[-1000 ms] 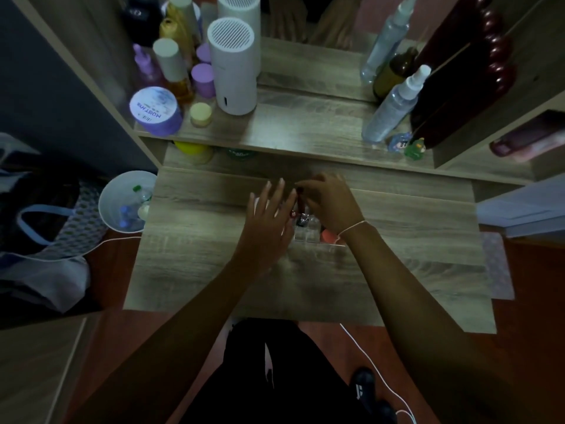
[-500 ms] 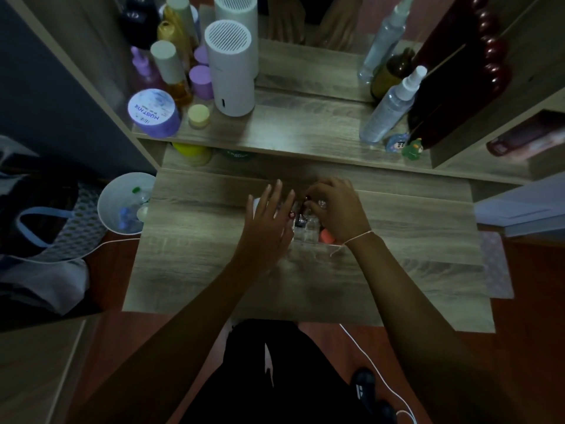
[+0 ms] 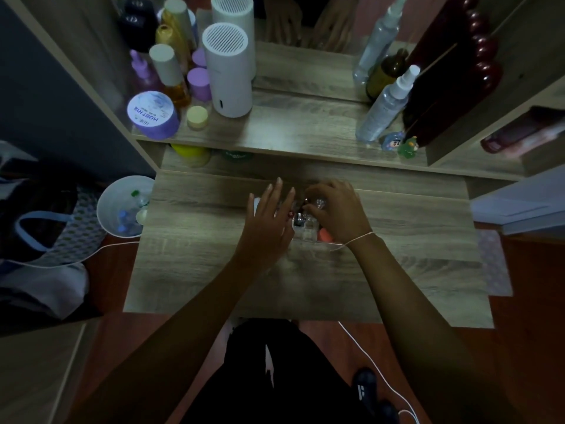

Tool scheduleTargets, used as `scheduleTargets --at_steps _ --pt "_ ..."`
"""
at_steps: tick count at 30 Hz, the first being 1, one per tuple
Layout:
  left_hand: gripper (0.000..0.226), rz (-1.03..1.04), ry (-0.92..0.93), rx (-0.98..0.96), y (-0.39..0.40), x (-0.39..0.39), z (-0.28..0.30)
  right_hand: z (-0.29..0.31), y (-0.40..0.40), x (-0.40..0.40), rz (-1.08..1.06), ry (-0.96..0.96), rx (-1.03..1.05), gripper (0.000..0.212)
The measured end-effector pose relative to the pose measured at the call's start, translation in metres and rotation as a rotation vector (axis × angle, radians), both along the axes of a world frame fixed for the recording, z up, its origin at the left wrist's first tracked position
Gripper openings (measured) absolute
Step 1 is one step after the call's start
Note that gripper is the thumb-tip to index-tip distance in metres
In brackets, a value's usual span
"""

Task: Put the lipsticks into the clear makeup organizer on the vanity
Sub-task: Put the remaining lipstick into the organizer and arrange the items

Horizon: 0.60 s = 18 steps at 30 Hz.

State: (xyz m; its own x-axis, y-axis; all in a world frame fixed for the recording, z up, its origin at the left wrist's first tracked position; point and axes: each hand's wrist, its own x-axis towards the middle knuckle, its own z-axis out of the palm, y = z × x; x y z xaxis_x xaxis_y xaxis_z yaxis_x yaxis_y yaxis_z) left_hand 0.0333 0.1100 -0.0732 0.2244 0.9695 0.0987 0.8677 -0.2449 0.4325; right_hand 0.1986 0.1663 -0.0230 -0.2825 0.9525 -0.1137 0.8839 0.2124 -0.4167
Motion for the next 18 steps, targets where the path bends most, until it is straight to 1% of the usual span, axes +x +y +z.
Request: scheduleTargets --at_steps 4,9,13,18 --pt "0.06 -0.005 -0.002 0.005 -0.001 0.002 0.003 0.003 -0.005 0.01 -0.032 0.052 0.04 0.03" --pt "0.054 -0.044 0.022 0.024 -0.004 0.003 0.004 0.0 -0.013 0.028 -0.094 0.054 0.045 0.041" --pt "0.054 -0.052 0.036 0.021 -0.006 0.004 0.002 -0.003 -0.016 0.03 -0.102 0.056 0.031 0.039" --pt "0.055 0.013 -0.025 0.031 -0.01 -0.005 0.005 -0.004 -0.02 0.03 -0.122 0.091 0.08 0.036"
